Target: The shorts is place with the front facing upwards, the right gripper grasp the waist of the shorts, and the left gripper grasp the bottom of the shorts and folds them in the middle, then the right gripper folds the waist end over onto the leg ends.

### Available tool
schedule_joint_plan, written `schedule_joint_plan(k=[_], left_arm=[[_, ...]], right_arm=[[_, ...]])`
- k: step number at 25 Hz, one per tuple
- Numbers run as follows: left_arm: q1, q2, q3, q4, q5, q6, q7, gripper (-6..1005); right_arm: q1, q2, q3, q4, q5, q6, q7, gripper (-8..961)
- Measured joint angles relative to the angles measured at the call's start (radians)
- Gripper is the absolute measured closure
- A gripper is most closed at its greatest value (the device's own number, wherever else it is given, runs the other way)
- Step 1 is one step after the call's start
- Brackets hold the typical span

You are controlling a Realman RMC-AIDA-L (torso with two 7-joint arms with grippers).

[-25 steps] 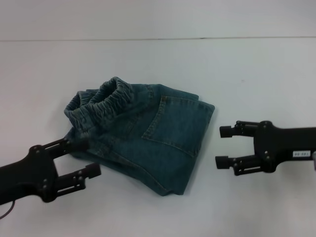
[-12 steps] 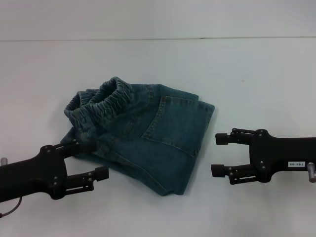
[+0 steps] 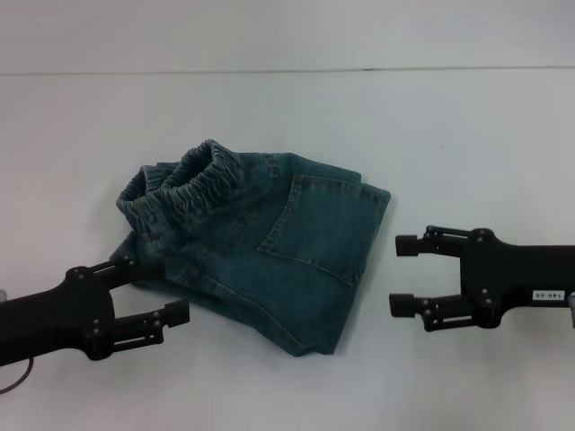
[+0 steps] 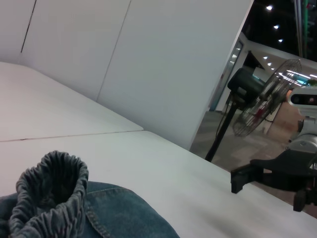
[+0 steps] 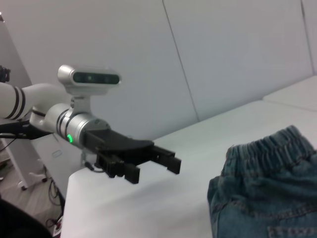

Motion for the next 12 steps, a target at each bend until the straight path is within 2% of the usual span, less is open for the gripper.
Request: schedule_joint_plan(k=[12], left_arm=[[0.002, 0.000, 0.001, 0.000, 0.000, 0.002, -0.012, 175]], right_arm=[[0.002, 0.003, 0.029, 0.007, 0.001, -0.008, -0.010, 11]])
